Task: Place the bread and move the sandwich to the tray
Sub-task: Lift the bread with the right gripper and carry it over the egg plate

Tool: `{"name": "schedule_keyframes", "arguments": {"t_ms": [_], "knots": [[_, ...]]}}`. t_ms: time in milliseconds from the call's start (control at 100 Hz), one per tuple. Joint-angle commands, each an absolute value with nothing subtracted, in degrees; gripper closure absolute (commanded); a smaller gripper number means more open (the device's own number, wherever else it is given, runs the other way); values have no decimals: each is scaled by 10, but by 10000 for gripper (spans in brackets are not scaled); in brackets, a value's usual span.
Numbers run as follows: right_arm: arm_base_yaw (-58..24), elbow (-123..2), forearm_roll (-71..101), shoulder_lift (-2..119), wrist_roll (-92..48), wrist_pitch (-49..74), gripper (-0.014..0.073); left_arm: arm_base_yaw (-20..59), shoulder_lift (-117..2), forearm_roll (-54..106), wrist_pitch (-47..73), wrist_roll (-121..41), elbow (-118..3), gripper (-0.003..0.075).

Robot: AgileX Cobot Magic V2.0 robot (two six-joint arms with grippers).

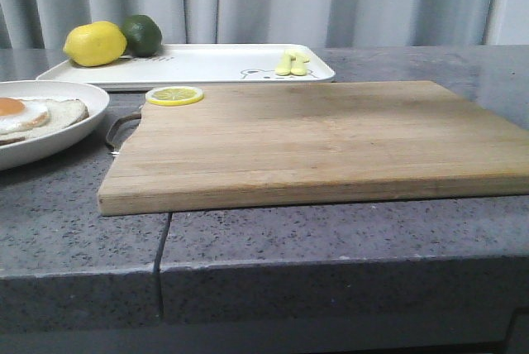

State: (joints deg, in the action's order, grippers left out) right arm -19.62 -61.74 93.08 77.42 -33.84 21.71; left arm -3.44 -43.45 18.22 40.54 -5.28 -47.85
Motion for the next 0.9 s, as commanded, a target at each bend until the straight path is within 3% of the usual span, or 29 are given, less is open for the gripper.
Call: {"name": "schedule_keyframes", "arguments": {"t_ms": [0,890], "knots": [[-230,-663,962,787,-347,194,654,-30,-435,192,362,-54,-500,405],[-430,-813,1048,1016,-347,111,654,-30,-435,192,365,-54,-500,405]]}}
